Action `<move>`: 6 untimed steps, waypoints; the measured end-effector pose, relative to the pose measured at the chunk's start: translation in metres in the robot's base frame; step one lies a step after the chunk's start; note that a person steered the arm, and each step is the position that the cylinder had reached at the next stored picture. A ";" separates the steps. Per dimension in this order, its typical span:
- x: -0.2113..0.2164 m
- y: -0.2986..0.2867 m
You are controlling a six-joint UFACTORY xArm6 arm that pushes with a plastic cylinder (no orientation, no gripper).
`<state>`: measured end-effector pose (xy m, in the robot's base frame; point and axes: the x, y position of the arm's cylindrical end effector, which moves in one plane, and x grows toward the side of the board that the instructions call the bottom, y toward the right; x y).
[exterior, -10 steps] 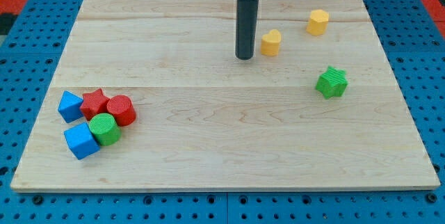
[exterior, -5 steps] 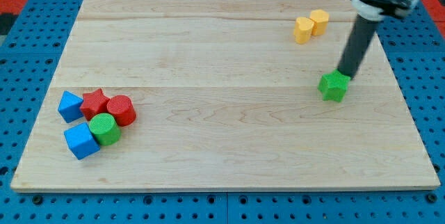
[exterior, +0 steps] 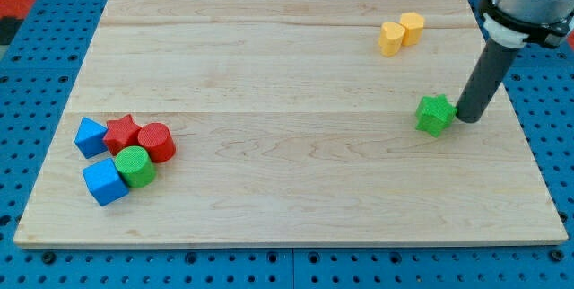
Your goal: Move green star closer to the yellow heart
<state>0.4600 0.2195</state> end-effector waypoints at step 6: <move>-0.037 -0.195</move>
<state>0.4229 0.0248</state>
